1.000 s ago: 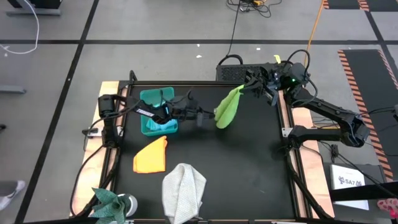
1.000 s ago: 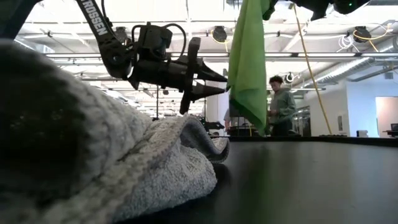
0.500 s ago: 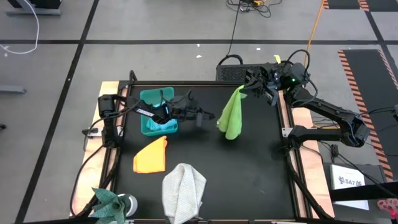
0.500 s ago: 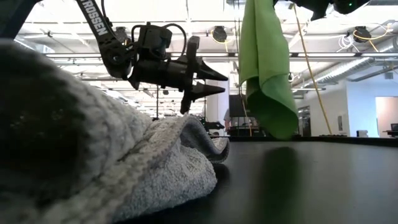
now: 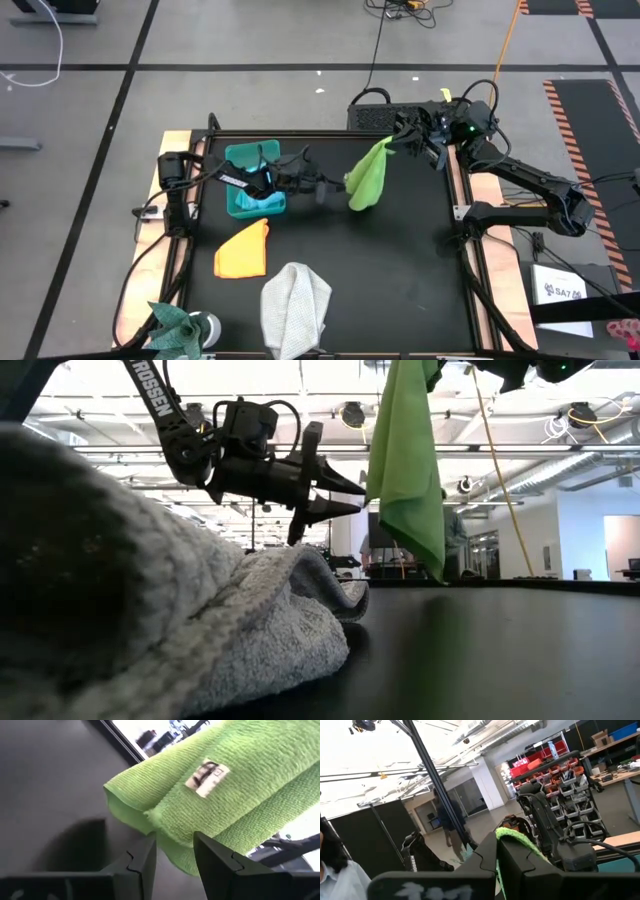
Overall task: Fold microfiber towels
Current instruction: Fold the green microfiber towel
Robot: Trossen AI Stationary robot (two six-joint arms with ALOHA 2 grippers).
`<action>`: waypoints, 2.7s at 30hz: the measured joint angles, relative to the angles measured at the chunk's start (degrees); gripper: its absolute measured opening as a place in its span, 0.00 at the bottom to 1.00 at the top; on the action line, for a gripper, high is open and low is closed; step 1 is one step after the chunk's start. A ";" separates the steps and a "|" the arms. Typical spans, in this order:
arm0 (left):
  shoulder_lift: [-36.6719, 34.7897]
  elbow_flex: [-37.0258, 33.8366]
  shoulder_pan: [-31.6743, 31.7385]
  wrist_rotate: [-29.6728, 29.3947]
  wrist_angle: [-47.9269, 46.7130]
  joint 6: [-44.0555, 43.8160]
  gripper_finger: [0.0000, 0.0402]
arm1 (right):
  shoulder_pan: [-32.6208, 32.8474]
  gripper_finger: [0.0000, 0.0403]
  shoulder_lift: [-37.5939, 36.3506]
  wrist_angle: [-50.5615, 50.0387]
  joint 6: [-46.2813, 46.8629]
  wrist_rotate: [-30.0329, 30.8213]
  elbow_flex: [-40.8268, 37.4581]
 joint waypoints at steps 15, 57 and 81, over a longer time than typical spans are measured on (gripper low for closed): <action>-0.02 0.00 -1.78 -1.99 1.07 -2.56 0.33 | 0.00 0.00 0.00 0.00 -0.05 0.04 0.00; 1.62 4.37 -2.19 1.43 -2.38 -2.09 0.33 | 6.23 0.00 -0.02 0.22 -0.80 4.11 0.00; 1.73 7.80 -5.03 13.71 -3.80 -3.89 0.33 | 5.14 0.00 -0.04 0.20 -0.15 1.07 0.00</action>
